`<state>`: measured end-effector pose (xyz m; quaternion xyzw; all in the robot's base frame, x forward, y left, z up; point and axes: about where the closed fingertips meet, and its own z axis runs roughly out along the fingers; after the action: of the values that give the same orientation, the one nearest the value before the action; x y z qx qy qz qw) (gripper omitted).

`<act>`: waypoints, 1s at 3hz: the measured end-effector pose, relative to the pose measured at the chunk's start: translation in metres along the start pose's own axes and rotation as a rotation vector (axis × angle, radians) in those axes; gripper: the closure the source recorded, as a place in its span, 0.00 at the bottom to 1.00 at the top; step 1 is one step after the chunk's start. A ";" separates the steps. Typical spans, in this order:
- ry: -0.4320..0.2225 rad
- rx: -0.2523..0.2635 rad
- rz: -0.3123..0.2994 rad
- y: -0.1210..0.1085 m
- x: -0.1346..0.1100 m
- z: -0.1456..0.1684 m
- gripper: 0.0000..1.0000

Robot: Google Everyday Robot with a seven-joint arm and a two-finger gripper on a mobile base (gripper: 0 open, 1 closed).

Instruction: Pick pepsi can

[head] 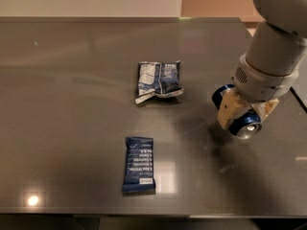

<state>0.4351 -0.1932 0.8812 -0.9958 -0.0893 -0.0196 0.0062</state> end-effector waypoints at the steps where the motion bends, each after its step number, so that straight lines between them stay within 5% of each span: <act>1: 0.019 0.045 -0.020 -0.026 0.007 -0.031 1.00; 3: 0.091 0.116 -0.018 -0.046 0.035 -0.078 1.00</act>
Offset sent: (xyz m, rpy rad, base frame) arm -0.0021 0.0474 0.0932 0.0944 0.0260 0.0347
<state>0.4586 -0.1427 0.9607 -0.9910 -0.0986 -0.0599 0.0676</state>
